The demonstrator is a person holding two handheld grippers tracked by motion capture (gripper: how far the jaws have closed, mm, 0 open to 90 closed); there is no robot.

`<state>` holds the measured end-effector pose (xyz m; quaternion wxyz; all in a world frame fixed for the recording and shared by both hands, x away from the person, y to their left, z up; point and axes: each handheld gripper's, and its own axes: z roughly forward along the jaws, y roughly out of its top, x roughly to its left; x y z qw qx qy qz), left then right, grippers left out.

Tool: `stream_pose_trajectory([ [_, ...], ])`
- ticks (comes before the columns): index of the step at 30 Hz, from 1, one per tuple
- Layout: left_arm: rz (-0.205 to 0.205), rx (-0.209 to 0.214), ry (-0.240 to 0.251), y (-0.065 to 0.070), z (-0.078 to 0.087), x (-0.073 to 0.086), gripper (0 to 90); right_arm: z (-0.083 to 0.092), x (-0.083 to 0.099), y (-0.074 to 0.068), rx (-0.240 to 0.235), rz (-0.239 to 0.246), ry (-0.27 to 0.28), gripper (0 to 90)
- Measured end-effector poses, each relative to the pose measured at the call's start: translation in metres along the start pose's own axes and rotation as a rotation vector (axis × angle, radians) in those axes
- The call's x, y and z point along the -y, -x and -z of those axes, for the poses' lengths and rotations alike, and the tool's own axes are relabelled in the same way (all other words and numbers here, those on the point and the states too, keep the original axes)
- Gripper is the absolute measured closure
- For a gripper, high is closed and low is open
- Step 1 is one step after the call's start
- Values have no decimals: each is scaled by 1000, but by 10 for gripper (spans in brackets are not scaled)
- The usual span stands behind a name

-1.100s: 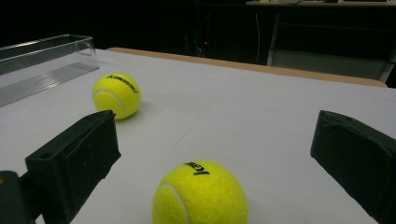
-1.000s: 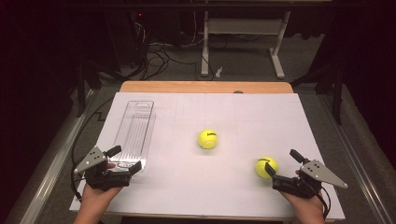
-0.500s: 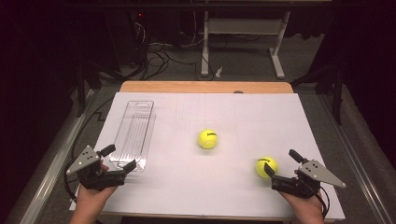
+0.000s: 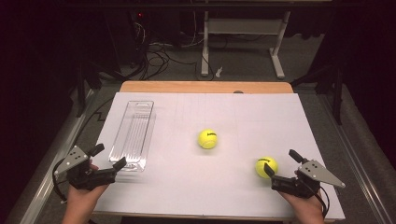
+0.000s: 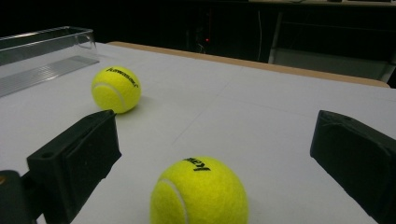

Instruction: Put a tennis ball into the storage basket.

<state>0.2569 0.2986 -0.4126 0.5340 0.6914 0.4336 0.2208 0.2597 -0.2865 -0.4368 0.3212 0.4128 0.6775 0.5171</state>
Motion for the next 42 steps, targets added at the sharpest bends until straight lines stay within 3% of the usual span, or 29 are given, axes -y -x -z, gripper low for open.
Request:
stream_pose_trajectory([
  [5, -12, -26, -27, -1, 5, -1, 8, 0, 0, 1, 3, -4, 2, 17],
  [9, 12, -22, -36, -4, 7, -1, 9, 0, 1, 1, 4, -5, 1, 17],
  [13, 11, -36, -88, -7, 5, 1, 8, 0, 1, 1, 2, -6, 1, 17],
  [17, 28, -22, -126, -9, 3, 3, 9, 0, 1, 1, 1, -6, 2, 17],
  [25, -1, -34, -193, -8, -2, 4, 8, -1, 2, 2, 4, -11, -1, 17],
  [39, 35, -37, -326, -13, -11, 9, 8, -1, 2, 2, 3, -12, -9, 18],
  [42, 41, -46, -379, -14, -14, 11, 8, -1, 2, 2, 1, -11, -11, 18],
])
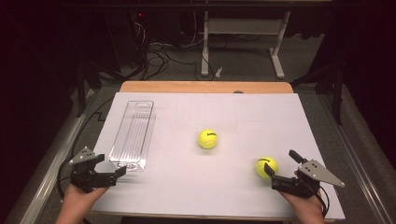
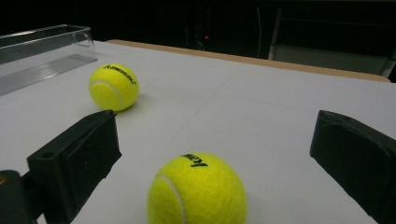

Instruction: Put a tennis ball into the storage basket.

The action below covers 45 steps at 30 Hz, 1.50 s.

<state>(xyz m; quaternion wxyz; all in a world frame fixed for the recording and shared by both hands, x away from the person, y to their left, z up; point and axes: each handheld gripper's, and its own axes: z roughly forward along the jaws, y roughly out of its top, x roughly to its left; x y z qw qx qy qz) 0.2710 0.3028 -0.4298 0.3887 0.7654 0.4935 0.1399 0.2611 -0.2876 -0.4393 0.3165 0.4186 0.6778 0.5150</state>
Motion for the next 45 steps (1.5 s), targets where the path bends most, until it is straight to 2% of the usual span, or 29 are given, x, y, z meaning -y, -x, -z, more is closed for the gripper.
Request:
stream_pose_trajectory([
  [10, 10, -9, -155, 1, -8, 1, 9, -1, 0, 0, -3, 5, -5, 22],
  [13, 22, 0, -174, 0, -10, 2, 9, -1, 1, 0, -5, 5, -7, 22],
  [15, 28, 3, -217, 1, -13, 2, 9, -1, 1, 0, -6, 4, -9, 22],
  [17, 29, 5, -227, 2, -14, 2, 9, -2, 1, -1, -6, 6, -11, 23],
  [18, 27, 4, -256, 4, -15, 2, 9, -2, 1, -1, -7, 6, -11, 24],
  [21, 27, -1, -276, 6, -16, 1, 9, -2, 1, -1, -7, 6, -11, 24],
  [23, 14, -9, -307, 9, -15, 0, 9, -2, 1, -1, -7, 6, -11, 24],
  [26, 13, -13, -328, 11, -15, 0, 9, -2, 1, 0, -6, 6, -12, 25],
  [27, 11, -6, -361, 13, -15, -1, 9, -2, 1, 0, -6, 6, -12, 25],
  [29, 8, -3, -372, 15, -16, -1, 9, -2, 1, 0, -6, 6, -12, 25],
  [30, 0, -6, -404, 18, -18, -1, 9, -2, 1, 0, -7, 7, -13, 25],
  [31, 0, -6, -404, 18, -18, -1, 9, -2, 1, 0, -6, 7, -13, 25],
  [32, -15, -6, -426, 21, -19, -2, 9, -2, 1, 0, -7, 7, -12, 25],
  [37, -26, -9, -462, 26, -23, -1, 8, -3, 1, 0, -8, 8, -13, 26],
  [45, -38, 19, -495, 33, -27, -1, 8, -3, 1, 0, -14, 9, -14, 26],
])
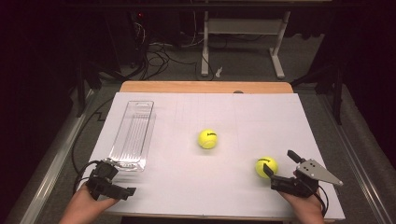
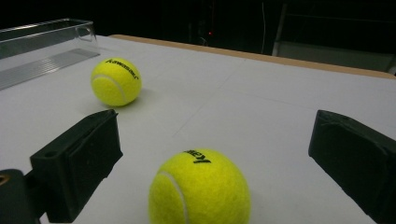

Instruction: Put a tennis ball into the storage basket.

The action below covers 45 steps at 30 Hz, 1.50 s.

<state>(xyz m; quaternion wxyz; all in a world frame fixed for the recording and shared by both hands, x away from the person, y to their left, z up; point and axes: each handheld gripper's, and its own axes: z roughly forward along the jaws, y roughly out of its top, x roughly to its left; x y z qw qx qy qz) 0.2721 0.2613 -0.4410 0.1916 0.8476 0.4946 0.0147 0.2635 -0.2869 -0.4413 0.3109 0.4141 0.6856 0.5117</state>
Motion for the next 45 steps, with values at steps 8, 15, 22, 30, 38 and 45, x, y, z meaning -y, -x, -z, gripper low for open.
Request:
stream_pose_trajectory([
  [8, -42, 39, -16, 15, -7, -4, 8, -1, 0, 0, -5, 2, -2, 27],
  [15, -72, 83, -5, 25, -8, -10, 8, -3, 0, -2, -7, 11, -7, 28],
  [22, -124, 95, -18, 40, -11, -16, 8, -3, 0, -2, -6, 15, -8, 28],
  [30, -169, 118, -30, 55, -14, -23, 8, -4, 0, -2, -8, 20, -9, 28],
  [38, -212, 131, -32, 71, -18, -34, 8, -4, 0, -2, -9, 22, -8, 28],
  [45, -245, 135, -21, 83, -22, -44, 8, -4, 0, -2, -10, 22, -9, 28],
])
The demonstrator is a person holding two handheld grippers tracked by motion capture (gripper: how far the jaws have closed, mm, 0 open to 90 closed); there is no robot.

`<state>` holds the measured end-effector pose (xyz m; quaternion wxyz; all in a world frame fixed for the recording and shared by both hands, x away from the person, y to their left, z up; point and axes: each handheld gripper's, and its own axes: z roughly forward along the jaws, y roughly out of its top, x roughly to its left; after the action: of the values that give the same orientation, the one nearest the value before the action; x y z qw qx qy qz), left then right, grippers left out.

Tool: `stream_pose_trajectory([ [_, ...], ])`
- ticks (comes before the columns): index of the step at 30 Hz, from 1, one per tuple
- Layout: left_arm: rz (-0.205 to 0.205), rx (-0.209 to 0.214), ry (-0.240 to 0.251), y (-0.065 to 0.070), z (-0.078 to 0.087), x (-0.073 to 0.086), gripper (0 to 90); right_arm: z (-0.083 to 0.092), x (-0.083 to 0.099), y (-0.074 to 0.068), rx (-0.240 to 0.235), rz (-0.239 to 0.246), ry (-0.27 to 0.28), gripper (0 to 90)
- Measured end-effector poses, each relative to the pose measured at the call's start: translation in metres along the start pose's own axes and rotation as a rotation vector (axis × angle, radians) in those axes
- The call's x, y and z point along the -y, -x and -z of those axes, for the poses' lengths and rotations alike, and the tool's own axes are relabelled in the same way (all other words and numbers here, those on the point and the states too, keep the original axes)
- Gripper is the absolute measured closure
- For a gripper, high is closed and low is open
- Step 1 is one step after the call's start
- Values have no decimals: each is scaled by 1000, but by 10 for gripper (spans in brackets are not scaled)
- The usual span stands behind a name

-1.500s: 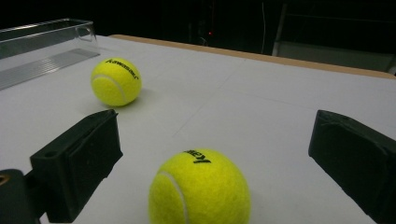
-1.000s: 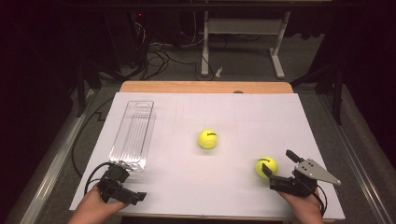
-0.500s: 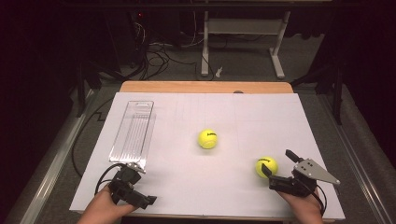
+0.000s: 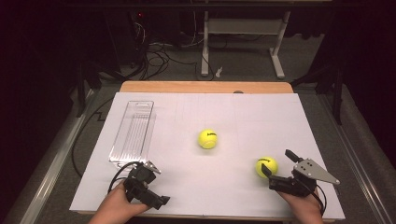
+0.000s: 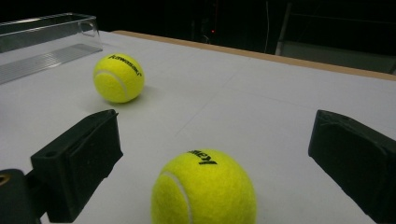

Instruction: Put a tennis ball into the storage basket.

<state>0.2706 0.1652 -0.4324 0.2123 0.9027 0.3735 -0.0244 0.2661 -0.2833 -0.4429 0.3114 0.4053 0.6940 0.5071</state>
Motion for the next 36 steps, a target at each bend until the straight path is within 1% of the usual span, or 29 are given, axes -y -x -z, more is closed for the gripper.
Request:
stream_pose_trajectory([
  [1, -5, 5, 11, 2, 0, -1, 8, 0, 0, 0, 1, 0, -1, 28],
  [2, -5, 5, 11, 2, 0, -1, 8, 0, 0, 0, 1, 0, -1, 28],
  [4, -15, 5, 8, 5, 0, -4, 8, 2, 0, 0, 6, -14, 2, 28],
  [8, -22, 13, -4, 5, 0, -10, 8, 3, 0, 1, 7, -15, 6, 28],
  [9, -27, 10, -10, 5, -1, -16, 8, 2, 0, 1, 6, -22, 5, 28],
  [10, -27, 10, -10, 5, -1, -16, 8, 2, 0, 1, 5, -20, 8, 28],
  [13, -25, 14, -12, 4, -4, -28, 8, 2, 0, 1, 2, -19, 8, 28],
  [14, -22, 16, -17, 4, -6, -35, 8, 1, 0, 1, 1, -16, 9, 28],
  [15, -22, 16, -17, 4, -6, -35, 8, 1, 0, 1, 0, -16, 8, 28],
  [16, -20, 17, -10, 4, -7, -38, 8, 1, 0, 1, 0, -16, 8, 28],
  [21, -22, 47, -1, 4, -10, -58, 8, 2, 0, 1, -3, -16, 11, 28],
  [22, -22, 47, -1, 4, -10, -58, 8, 2, 0, 1, -3, -16, 11, 28],
  [23, -20, 56, 8, 5, -11, -61, 8, 2, 0, 1, -3, -17, 12, 28],
  [27, -14, 65, 26, 5, -14, -71, 8, 2, 0, 1, -3, -18, 13, 28],
  [28, -18, 69, 26, 4, -15, -74, 8, 3, 0, 1, -3, -19, 13, 28],
  [32, -28, 63, 13, 4, -19, -83, 8, 2, 0, 1, -4, -20, 12, 28],
  [36, -25, 63, 15, 3, -19, -91, 8, 3, 0, 1, -4, -21, 14, 28],
])
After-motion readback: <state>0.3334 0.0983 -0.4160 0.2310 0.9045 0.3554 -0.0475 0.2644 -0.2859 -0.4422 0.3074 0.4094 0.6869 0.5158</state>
